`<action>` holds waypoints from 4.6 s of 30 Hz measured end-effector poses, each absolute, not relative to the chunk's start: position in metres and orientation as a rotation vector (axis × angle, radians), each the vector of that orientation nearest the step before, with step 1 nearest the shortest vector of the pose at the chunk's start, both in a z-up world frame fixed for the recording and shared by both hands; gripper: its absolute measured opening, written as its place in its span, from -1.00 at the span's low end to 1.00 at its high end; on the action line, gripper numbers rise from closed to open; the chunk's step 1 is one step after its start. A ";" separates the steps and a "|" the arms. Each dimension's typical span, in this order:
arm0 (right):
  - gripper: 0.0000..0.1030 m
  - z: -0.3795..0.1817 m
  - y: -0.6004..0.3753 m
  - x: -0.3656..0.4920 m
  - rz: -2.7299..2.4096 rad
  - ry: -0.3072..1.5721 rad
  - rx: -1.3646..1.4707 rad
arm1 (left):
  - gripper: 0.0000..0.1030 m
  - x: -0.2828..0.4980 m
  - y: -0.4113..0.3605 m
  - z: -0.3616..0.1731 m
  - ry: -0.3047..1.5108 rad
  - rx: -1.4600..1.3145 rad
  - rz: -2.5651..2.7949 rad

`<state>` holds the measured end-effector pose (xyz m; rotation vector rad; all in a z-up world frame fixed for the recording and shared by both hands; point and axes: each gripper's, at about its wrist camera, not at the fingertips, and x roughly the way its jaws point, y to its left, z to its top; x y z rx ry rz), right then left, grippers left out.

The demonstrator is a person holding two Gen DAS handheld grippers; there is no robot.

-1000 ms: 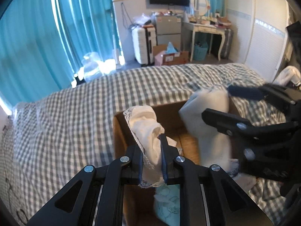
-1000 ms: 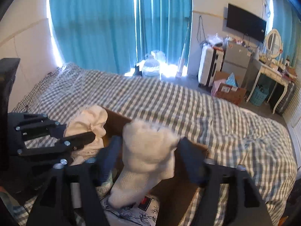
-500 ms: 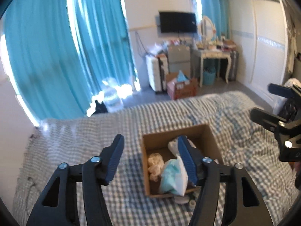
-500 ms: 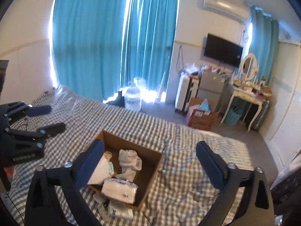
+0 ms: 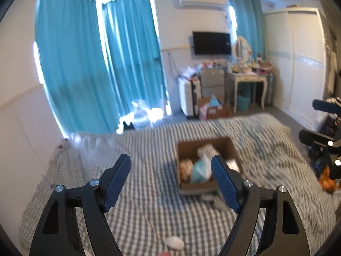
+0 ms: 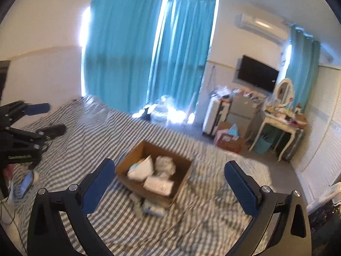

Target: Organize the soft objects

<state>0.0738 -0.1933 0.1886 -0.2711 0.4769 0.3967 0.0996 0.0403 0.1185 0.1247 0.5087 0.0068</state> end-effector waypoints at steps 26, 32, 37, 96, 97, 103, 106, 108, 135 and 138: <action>0.94 -0.100 -0.123 0.167 0.386 0.868 -0.152 | 0.49 0.138 0.066 -0.164 0.938 -0.012 0.101; 0.72 -0.130 -0.132 0.173 0.395 0.975 -0.070 | 0.40 0.136 0.066 -0.194 1.061 -0.038 0.115; 0.71 -0.132 -0.135 0.169 0.398 0.968 -0.050 | -0.44 0.131 0.059 -0.197 1.092 -0.020 0.095; 0.20 -0.109 -0.175 0.126 0.391 1.003 0.010 | -0.48 0.157 0.024 -0.101 0.838 0.052 -0.042; 0.20 -0.119 -0.175 0.128 0.379 1.024 0.007 | -0.48 0.158 0.024 -0.104 0.844 0.051 -0.042; 0.17 -0.153 -0.170 0.141 0.315 1.128 -0.050 | -0.48 0.162 0.024 -0.122 0.884 0.039 -0.047; -0.34 -0.157 -0.168 0.143 0.294 1.134 -0.068 | -0.48 0.161 0.026 -0.123 0.889 0.032 -0.048; -0.43 -0.153 -0.172 0.142 0.295 1.122 -0.050 | -0.48 0.160 0.028 -0.122 0.888 0.028 -0.048; -0.45 0.070 -0.178 0.309 0.441 0.667 -0.060 | -0.48 0.318 0.040 -0.003 0.662 0.081 -0.042; -0.45 0.043 -0.168 0.340 0.435 0.708 -0.089 | -0.48 0.349 0.033 -0.019 0.681 0.085 -0.072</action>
